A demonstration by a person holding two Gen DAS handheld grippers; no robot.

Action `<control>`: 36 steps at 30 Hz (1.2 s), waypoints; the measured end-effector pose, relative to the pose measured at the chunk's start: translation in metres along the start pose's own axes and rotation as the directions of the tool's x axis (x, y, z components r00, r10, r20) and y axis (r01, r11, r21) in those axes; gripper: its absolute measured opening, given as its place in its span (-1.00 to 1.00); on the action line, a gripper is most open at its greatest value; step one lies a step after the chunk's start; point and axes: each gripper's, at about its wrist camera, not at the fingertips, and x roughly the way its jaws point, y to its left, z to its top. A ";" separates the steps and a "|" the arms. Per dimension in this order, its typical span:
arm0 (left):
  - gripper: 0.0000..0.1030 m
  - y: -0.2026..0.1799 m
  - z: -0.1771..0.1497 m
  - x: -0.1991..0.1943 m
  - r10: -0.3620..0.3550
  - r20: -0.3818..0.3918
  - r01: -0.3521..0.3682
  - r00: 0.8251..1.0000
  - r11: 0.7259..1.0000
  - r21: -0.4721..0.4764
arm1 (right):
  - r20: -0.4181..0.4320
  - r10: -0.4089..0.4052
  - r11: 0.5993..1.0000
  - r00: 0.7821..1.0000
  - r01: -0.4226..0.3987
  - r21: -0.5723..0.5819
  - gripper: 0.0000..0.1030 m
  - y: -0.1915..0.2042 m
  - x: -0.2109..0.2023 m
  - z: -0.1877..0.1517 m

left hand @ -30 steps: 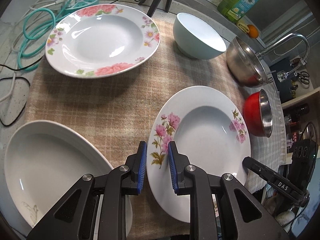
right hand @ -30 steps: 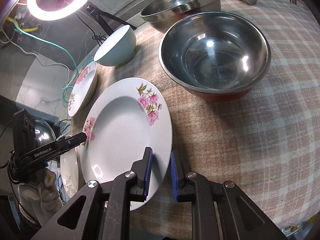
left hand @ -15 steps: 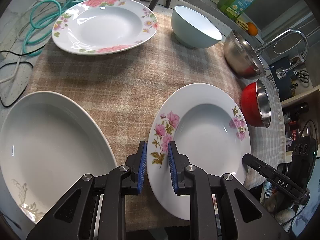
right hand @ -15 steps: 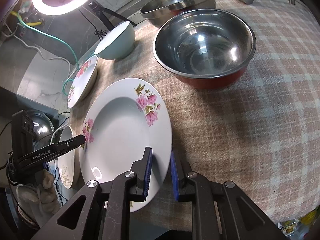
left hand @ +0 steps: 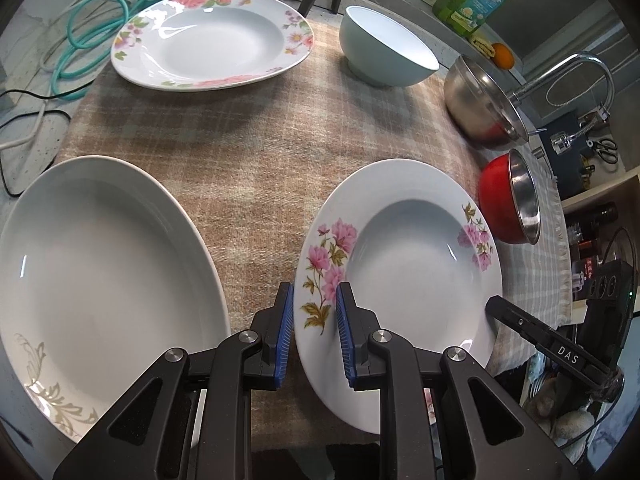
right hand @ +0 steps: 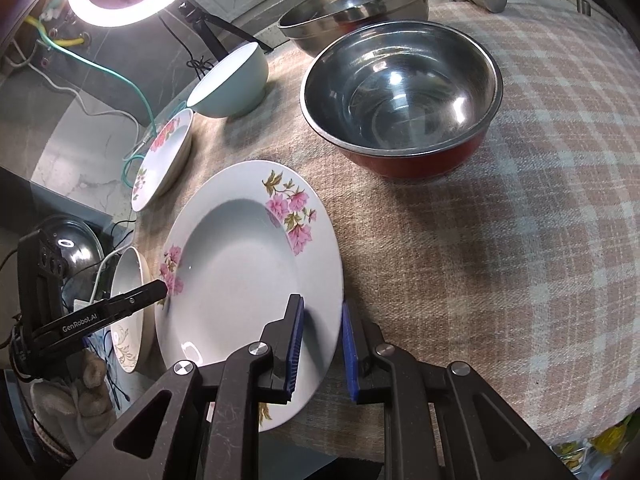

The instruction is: Organize plates and bowls

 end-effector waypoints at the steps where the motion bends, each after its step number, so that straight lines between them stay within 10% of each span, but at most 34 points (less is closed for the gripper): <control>1: -0.63 -0.001 0.000 0.000 0.002 0.002 -0.002 1.000 1.000 0.003 | -0.001 -0.002 1.000 1.000 0.002 -0.002 -0.67 0.000 0.001 0.001; 20: -0.63 -0.005 -0.015 -0.034 0.066 0.097 -0.065 0.993 0.998 -0.008 | 0.049 -0.047 0.997 0.998 0.050 -0.051 -0.38 -0.012 -0.028 -0.007; 36: -0.63 -0.032 -0.065 -0.076 0.141 0.271 -0.099 0.952 0.982 -0.161 | 0.154 -0.013 0.976 0.988 0.046 -0.211 -0.24 -0.021 -0.078 0.005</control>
